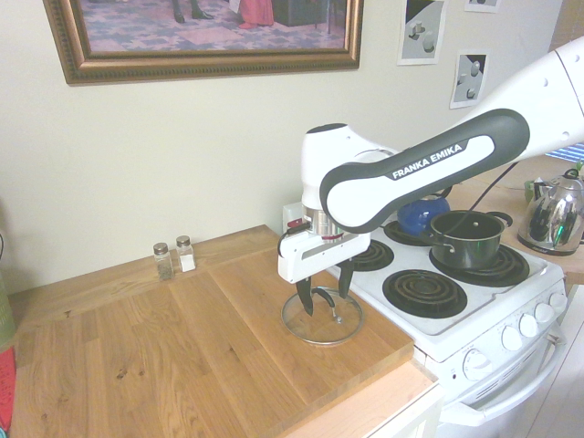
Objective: Cover the lid of the pot
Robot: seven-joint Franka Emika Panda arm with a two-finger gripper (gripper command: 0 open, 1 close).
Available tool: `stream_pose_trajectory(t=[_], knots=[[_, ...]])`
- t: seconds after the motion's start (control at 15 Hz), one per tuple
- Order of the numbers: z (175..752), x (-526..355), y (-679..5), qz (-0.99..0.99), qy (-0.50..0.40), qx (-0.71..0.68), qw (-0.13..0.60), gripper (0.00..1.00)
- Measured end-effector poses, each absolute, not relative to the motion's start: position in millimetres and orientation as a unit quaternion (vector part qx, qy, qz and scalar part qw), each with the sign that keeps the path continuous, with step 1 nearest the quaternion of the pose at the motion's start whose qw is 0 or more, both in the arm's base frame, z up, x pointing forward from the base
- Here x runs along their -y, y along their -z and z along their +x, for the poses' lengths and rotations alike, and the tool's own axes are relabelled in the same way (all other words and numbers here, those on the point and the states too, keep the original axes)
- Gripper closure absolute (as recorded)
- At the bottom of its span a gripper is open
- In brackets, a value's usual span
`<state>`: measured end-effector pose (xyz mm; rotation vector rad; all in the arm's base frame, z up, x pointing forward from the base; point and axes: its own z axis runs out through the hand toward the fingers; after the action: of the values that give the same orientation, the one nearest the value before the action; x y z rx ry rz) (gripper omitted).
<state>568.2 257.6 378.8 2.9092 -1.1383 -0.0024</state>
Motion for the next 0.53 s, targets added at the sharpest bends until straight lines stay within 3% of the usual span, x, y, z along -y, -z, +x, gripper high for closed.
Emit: stream_pose_trajectory(t=[0.53], knots=[[575.9,-258.9,-369.3,0.931,-0.005,0.364,0.003,1.0]])
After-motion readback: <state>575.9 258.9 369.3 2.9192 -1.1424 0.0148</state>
